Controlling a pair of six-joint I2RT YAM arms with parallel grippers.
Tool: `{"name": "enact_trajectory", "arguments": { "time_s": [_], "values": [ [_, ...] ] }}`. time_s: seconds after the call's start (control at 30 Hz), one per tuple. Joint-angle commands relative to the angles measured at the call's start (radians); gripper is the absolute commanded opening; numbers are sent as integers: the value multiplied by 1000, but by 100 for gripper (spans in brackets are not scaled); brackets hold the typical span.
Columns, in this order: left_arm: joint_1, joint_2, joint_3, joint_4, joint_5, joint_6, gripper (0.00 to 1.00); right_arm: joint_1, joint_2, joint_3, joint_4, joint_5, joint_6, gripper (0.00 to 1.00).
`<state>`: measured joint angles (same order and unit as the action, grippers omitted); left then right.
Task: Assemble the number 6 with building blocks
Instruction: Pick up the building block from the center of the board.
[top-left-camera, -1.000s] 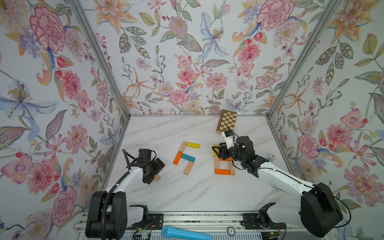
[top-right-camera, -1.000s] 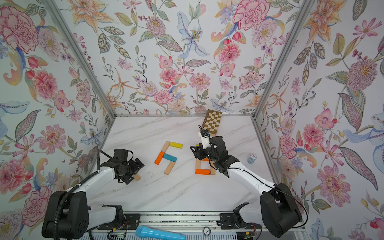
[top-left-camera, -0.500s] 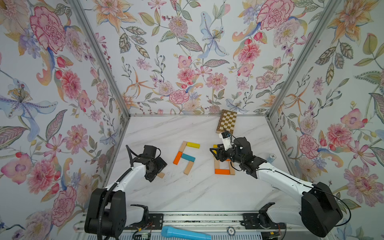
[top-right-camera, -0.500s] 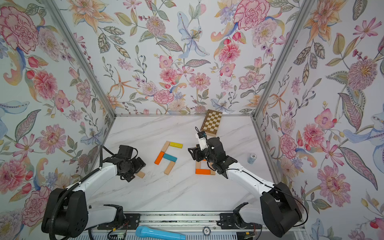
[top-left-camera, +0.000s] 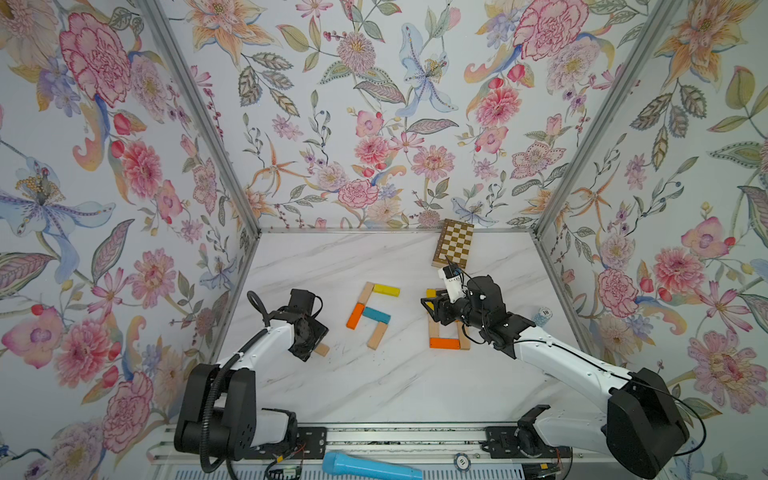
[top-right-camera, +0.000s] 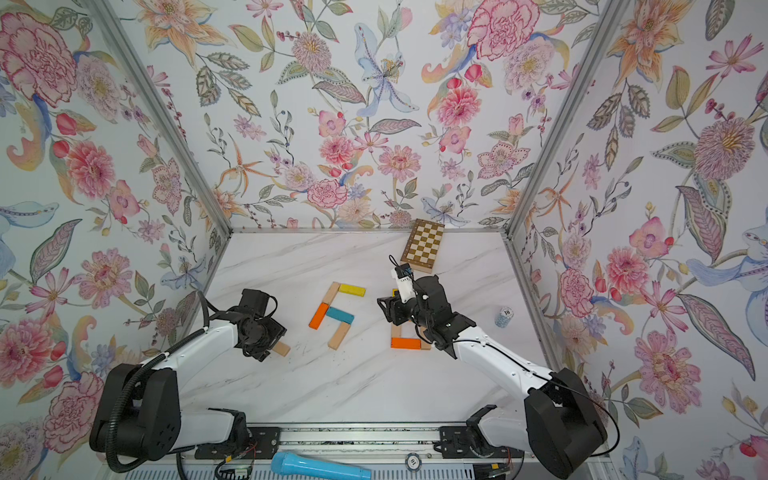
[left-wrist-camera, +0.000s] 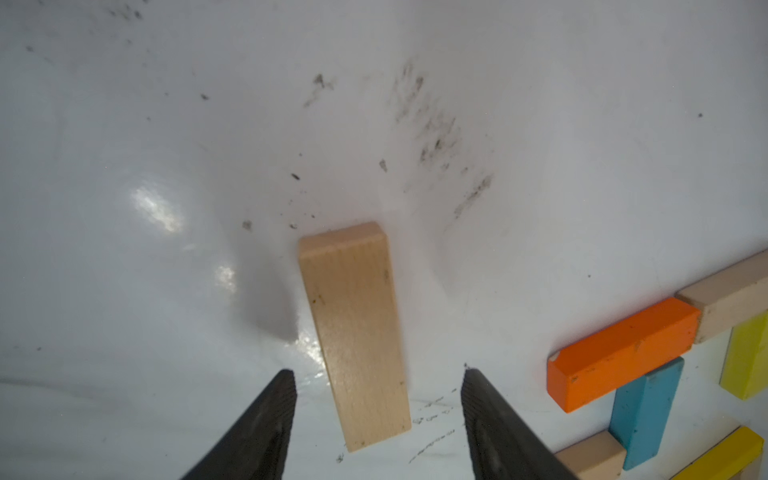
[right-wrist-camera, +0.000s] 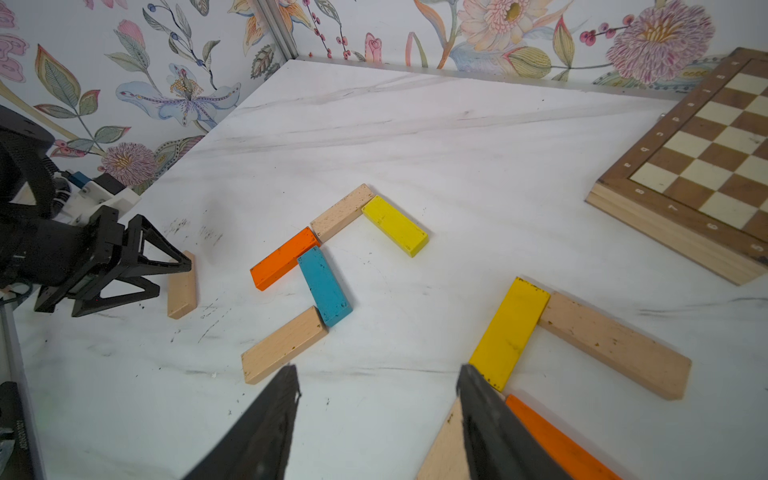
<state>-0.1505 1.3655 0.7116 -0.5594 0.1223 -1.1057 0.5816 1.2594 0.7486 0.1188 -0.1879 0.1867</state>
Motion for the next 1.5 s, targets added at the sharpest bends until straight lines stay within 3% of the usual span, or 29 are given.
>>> {"name": "enact_trajectory", "arguments": {
  "time_s": [0.0, 0.13, 0.33, 0.43, 0.73, 0.97, 1.47],
  "values": [
    [7, 40, 19, 10, -20, -19, 61, 5, -33, -9, -19, 25, -18, 62],
    [14, 80, 10, 22, -28, -6, 54, 4, -57, -17, -31, 37, -21, 63],
    [11, 79, -13, 35, -2, -49, 24, 3, -94, -9, -76, 60, -19, 63],
    [-7, 56, -28, 27, 4, -94, 17, -2, -117, -14, -97, 86, -15, 63],
    [-165, -6, -18, -54, -23, -298, 18, -74, -139, -10, -113, 135, 22, 63],
    [-261, 45, 53, -58, -51, -398, 18, -91, -166, -31, -94, 135, 38, 63],
    [-318, 190, 195, -47, -50, -466, 17, -105, -199, -62, -72, 123, 31, 63]
  ]
}}
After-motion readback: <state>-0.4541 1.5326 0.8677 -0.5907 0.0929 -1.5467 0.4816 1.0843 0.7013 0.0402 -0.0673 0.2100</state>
